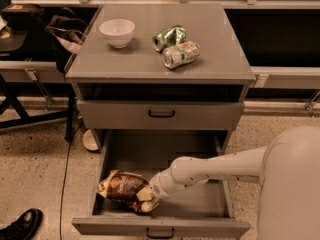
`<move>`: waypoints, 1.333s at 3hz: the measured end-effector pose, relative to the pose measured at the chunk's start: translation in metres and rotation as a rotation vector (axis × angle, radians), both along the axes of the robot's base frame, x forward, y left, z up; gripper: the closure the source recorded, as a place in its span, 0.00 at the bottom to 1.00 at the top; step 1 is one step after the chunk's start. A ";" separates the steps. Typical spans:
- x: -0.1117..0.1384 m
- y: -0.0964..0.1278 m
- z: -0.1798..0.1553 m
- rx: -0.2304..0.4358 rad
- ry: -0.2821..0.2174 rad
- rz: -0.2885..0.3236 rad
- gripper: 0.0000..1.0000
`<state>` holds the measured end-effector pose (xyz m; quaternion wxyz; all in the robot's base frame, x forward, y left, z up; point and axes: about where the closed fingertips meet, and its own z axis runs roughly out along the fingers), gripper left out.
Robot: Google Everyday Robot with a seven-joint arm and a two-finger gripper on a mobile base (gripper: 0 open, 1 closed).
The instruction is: Pick brown chip bag from middle drawer and place on counter
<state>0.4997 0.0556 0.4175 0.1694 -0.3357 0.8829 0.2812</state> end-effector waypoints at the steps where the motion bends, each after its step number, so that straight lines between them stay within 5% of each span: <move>1: -0.007 -0.015 0.041 -0.010 -0.032 -0.008 1.00; 3: 0.005 -0.057 0.195 -0.078 -0.220 -0.015 1.00; 4: 0.006 -0.071 0.239 -0.085 -0.287 -0.028 1.00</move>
Offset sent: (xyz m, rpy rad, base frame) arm 0.0117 -0.0669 0.2054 -0.0723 -0.2198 -0.0169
